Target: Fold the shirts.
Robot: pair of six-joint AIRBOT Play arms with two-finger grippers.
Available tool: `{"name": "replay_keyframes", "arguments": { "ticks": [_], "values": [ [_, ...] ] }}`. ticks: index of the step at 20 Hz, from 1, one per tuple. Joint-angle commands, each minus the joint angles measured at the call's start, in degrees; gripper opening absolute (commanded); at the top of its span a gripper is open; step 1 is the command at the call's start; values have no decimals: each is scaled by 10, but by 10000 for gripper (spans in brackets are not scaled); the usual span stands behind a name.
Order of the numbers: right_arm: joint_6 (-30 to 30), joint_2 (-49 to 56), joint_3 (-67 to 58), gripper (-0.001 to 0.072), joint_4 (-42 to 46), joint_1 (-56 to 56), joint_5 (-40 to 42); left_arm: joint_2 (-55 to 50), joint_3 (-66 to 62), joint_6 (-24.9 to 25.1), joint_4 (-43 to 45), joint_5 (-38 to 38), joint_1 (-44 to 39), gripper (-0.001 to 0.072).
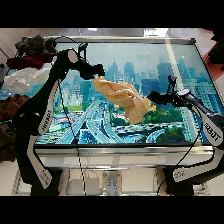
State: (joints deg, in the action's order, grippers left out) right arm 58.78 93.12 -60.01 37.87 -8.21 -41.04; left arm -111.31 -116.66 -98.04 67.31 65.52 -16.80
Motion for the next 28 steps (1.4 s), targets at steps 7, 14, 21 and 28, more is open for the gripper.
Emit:
{"name": "replay_keyframes", "arguments": {
  "ticks": [7,14,21,28],
  "values": [
    [14,33,-1,351,9,21,-51,0,0,8,-14,-16,0,720],
    [-7,14,-15,28,-19,-1,-76,-31,2,73,-76,11,-10,717],
    [0,-56,-117,28,35,-66,-172,-63,1,396,6,-103,-133,716],
    [2,-62,-138,28,51,-63,-181,-64,1,376,33,-127,-200,715]
  ]
}}
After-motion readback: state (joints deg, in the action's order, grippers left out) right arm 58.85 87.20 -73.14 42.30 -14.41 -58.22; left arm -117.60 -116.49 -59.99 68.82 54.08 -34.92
